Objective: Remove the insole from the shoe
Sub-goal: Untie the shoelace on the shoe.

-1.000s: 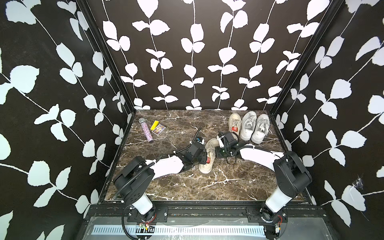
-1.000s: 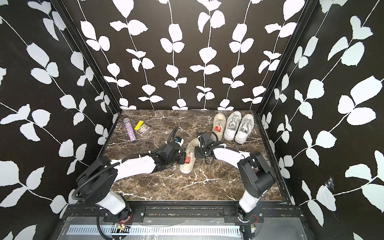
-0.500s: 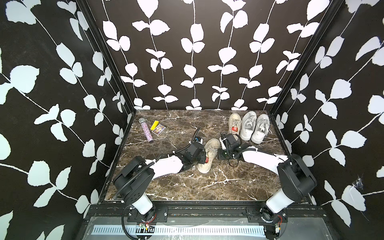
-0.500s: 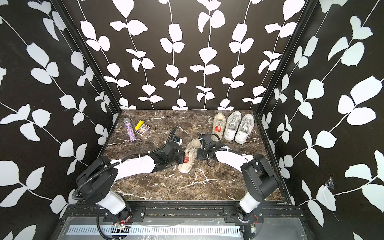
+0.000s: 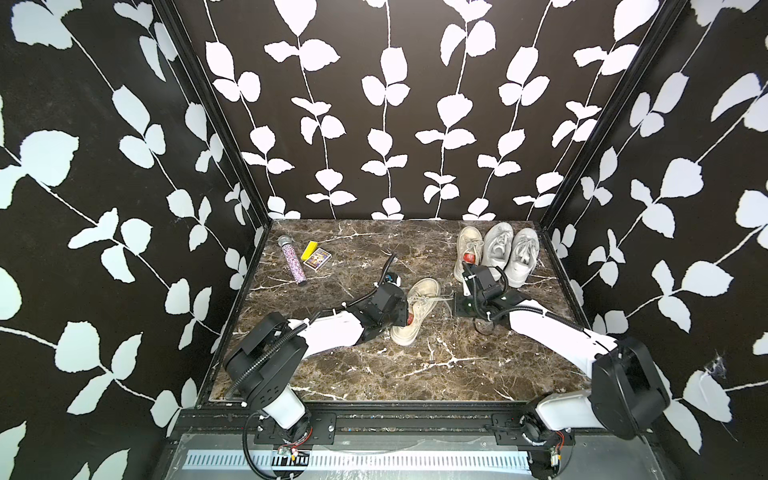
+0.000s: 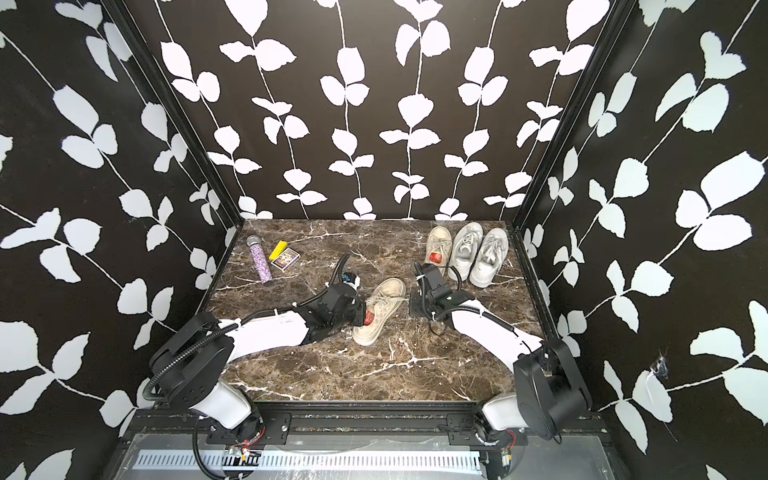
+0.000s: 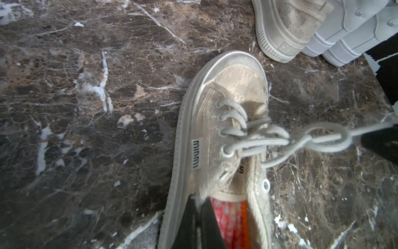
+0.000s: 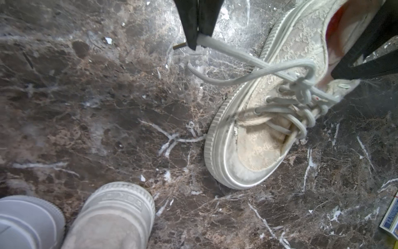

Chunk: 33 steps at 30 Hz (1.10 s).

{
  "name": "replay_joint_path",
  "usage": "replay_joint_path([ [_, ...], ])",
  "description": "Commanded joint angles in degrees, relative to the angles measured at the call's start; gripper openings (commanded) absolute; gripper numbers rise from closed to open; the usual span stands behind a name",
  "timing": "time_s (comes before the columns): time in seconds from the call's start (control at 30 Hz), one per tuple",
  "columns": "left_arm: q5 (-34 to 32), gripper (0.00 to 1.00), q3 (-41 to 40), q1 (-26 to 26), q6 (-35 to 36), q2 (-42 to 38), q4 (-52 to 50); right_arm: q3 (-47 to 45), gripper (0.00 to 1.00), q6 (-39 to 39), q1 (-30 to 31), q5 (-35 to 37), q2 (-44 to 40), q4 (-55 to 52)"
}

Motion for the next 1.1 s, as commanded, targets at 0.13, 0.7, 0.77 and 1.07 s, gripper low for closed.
replay_joint_path([
  [0.13,-2.23,0.00,-1.52,1.63,-1.42,-3.35,0.51,-2.94,0.00,1.87,-2.68,6.14,-5.82,-5.04],
  [0.7,1.55,0.00,0.55,0.34,1.13,-3.08,1.56,-3.57,0.20,-0.44,-3.95,-0.77,-7.47,-1.10],
  [0.77,1.62,0.00,1.44,-0.65,1.84,-2.82,1.24,-2.74,0.37,-2.27,-2.58,0.19,-10.26,-2.17],
  [1.07,2.08,0.00,4.91,-4.02,2.47,-0.90,1.53,4.39,0.68,-8.03,5.94,7.81,-9.73,-5.65],
])
